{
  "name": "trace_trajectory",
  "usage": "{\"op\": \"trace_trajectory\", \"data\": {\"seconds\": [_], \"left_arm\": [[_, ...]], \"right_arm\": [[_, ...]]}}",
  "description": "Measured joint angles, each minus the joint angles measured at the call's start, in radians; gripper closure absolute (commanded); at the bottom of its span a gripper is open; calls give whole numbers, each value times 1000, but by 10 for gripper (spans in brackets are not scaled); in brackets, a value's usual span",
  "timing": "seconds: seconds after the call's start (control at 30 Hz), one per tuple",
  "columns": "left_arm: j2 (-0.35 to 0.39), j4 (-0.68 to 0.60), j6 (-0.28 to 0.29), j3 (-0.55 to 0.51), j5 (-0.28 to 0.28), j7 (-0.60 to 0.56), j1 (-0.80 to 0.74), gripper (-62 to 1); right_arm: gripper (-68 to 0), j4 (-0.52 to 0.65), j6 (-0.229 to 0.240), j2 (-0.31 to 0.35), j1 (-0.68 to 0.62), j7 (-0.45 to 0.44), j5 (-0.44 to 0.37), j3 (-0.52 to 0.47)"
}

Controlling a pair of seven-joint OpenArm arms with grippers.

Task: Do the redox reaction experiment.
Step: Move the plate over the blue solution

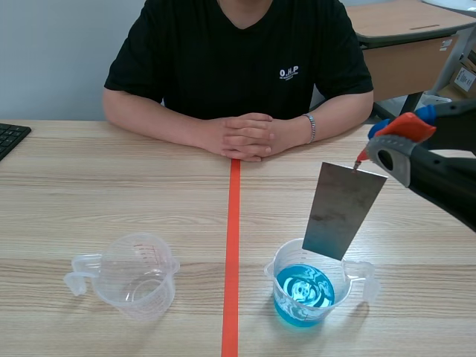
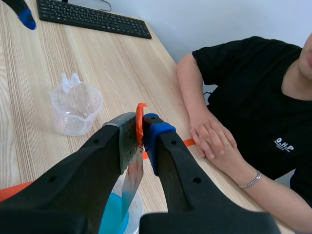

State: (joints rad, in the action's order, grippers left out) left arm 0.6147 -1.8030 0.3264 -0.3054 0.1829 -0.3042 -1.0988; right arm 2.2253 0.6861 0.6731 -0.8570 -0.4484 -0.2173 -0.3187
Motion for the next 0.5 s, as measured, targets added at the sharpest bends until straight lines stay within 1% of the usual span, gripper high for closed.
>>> {"op": "trace_trajectory", "data": {"seconds": [0.13,0.2,0.27,0.37,0.43,0.5], "left_arm": [[95,0,0,47,1,0,93,-623],[138,0,0,75,2,-2,143,-618],[181,0,11,109,2,-4,195,-509],[246,0,11,164,3,-5,267,-312],[277,0,11,197,5,-5,306,-223],[292,0,11,225,10,-6,338,-171]], "right_arm": [[-15,0,26,0,0,-8,0,0],[-15,0,26,0,0,-15,0,0],[-15,0,26,0,0,-14,0,0],[-15,0,26,0,0,-15,0,0],[-15,0,26,0,0,-15,0,0],[-15,0,30,0,0,-15,0,0]]}}
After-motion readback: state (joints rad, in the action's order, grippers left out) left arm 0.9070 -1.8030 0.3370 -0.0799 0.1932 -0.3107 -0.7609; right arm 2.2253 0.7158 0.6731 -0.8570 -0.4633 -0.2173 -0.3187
